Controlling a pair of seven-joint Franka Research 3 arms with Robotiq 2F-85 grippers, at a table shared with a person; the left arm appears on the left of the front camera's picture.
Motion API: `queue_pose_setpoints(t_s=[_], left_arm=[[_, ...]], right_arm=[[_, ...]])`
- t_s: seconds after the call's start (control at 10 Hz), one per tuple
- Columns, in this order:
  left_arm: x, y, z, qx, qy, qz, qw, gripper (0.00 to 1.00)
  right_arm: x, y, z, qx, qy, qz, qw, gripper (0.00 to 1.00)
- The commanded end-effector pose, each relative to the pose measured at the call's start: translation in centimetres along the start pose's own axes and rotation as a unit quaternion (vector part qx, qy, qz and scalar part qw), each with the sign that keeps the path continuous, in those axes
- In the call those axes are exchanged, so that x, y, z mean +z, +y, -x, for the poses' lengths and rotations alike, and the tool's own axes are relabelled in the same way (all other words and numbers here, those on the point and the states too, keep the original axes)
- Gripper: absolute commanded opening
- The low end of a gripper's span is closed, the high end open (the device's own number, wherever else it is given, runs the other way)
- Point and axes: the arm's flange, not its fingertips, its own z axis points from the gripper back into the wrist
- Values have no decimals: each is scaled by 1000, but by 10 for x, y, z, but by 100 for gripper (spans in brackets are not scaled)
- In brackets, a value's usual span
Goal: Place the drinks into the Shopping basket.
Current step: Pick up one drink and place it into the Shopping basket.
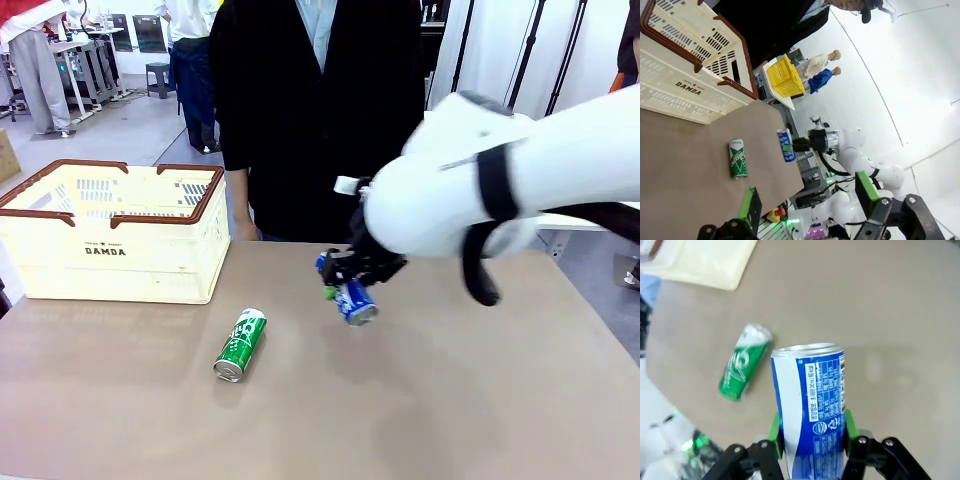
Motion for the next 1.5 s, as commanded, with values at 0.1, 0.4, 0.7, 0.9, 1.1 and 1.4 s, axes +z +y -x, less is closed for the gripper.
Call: queue_pose_setpoints(t_s=[0.1, 0.4, 0.7, 0.9, 1.1, 1.4], left_arm=[[0, -1, -2, -7, -6, 13, 1000, 100], [0, -1, -2, -7, -6, 13, 1000, 100], [0, -1, -2, -7, -6, 13, 1000, 100], [0, -1, -2, -7, -6, 13, 1000, 100], [0, -1, -2, -7, -6, 13, 1000, 100], [0, -1, -2, -7, -6, 13, 1000, 100]], right_arm=[[-66, 38, -57, -88, 6, 60, 994, 0], [-126, 37, -58, -76, -9, 100, 992, 0], [-143, 27, -56, -87, 27, 97, 991, 0], [-144, 25, -53, -87, 30, 94, 991, 0], [-145, 22, -51, -87, 47, 91, 991, 14], [-143, 19, -50, -89, 49, 86, 991, 100]])
